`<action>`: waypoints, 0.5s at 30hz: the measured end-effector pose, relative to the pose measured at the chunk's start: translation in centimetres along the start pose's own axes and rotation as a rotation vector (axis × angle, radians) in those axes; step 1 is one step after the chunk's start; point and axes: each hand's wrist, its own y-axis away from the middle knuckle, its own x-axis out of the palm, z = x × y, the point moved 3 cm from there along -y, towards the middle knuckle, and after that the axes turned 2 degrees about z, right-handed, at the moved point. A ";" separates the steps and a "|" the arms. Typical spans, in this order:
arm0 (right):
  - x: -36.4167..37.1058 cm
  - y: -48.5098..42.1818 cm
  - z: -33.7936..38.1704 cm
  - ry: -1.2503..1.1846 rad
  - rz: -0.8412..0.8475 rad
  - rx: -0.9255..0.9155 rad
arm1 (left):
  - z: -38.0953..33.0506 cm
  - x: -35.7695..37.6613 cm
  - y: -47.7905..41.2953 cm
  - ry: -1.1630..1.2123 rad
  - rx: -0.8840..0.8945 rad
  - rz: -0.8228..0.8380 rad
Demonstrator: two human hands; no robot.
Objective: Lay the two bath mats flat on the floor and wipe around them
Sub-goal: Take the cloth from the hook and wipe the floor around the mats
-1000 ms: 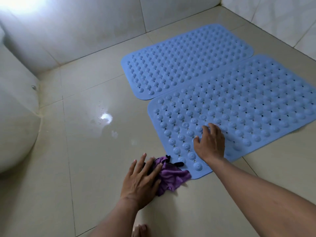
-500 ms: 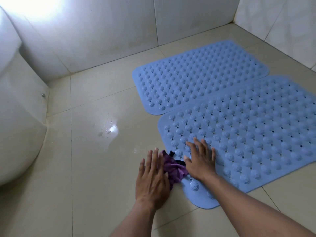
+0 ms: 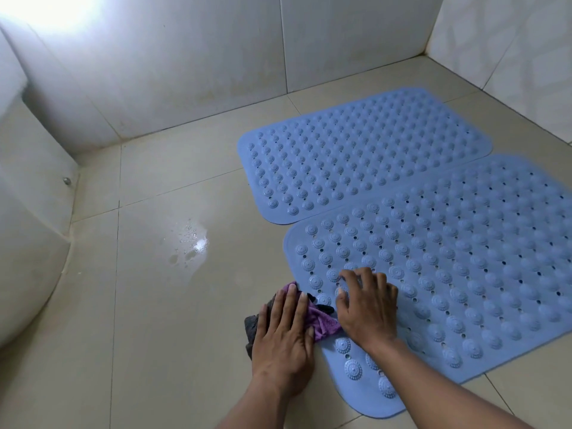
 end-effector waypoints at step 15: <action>1.7 -3.4 1.2 0.027 0.014 -0.030 | 3.2 -1.2 -6.8 0.033 -0.049 0.017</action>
